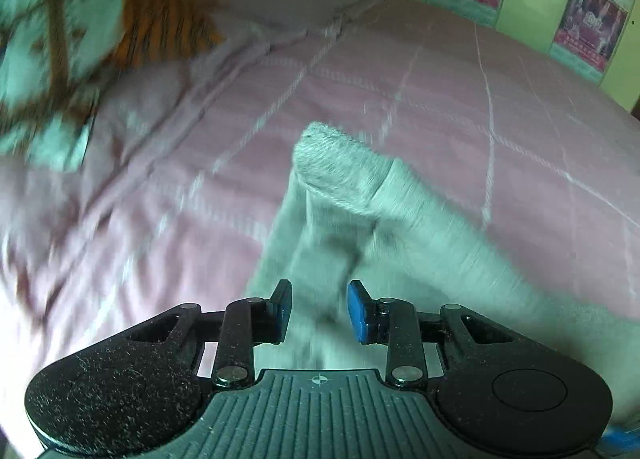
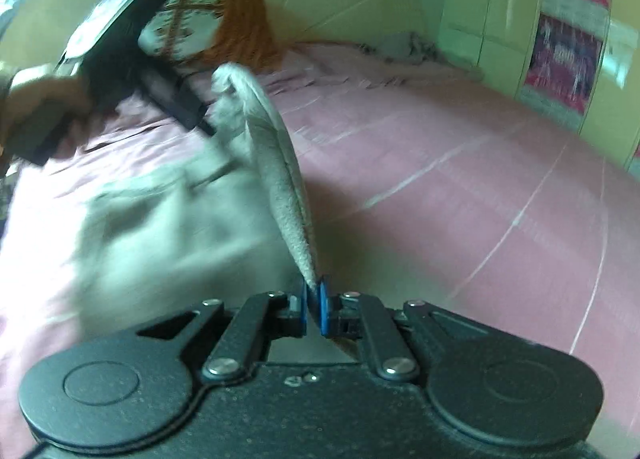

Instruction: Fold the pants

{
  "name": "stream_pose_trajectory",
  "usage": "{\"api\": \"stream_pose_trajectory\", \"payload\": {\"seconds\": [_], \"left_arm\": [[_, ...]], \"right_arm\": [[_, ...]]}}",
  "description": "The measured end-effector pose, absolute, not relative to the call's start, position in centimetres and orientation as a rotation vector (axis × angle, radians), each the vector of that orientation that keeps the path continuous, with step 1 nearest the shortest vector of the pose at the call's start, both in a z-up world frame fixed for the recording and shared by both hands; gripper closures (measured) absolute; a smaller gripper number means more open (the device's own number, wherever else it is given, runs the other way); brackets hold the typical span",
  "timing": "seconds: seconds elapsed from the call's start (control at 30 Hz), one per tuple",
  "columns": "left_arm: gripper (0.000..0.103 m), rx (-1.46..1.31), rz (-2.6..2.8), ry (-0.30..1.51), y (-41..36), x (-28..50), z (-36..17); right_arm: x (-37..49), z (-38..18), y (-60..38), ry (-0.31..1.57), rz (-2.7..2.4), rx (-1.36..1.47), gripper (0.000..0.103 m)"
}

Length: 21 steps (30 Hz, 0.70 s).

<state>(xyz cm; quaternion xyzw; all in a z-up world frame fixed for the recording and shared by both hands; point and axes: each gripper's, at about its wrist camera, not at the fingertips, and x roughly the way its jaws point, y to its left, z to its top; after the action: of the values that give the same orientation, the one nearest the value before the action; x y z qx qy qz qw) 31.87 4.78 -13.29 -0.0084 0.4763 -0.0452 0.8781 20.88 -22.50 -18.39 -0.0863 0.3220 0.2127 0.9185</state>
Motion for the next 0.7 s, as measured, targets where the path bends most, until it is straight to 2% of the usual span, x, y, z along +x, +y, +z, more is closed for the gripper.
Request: {"api": "stream_pose_trajectory", "payload": {"seconds": [0.03,0.1,0.13,0.17,0.23,0.37,0.43,0.5,0.57,0.7], "left_arm": [[0.059,-0.048,-0.102,1.023,5.6,30.6,-13.5],[0.013,-0.116,-0.086,1.092,7.3,28.4,-14.7],[0.009,-0.153,-0.070,1.122,8.2,27.3,-15.5],[0.009,-0.190,-0.051,1.143,9.2,26.3,-16.2],[0.009,-0.257,-0.030,1.185,11.1,24.8,-17.3],[0.010,-0.435,0.010,1.184,14.1,21.7,-18.3],[0.025,-0.472,-0.015,1.175,14.1,21.1,-18.3],[0.060,-0.515,-0.061,1.186,13.5,20.8,-18.5],[0.067,-0.544,-0.096,1.196,12.5,20.8,-18.7],[0.067,-0.583,-0.105,1.177,10.5,21.0,-19.1]], "right_arm": [[19.4,-19.3,-21.6,0.681,0.445,-0.171,0.097],[17.3,-21.9,-20.0,0.747,0.439,-0.148,0.089],[16.8,-23.3,-19.2,0.794,0.430,-0.146,0.079],[16.3,-24.2,-18.8,0.806,0.412,-0.139,0.074],[15.4,-24.4,-18.5,0.784,0.381,-0.114,0.069],[14.9,-23.4,-20.3,0.826,0.343,0.112,0.072],[14.9,-23.5,-21.2,0.847,0.313,0.175,0.071],[14.9,-24.0,-22.3,0.869,0.272,0.255,0.070],[14.8,-24.3,-23.0,0.880,0.228,0.309,0.070],[14.0,-24.2,-23.6,0.861,0.187,0.360,0.070]]}}
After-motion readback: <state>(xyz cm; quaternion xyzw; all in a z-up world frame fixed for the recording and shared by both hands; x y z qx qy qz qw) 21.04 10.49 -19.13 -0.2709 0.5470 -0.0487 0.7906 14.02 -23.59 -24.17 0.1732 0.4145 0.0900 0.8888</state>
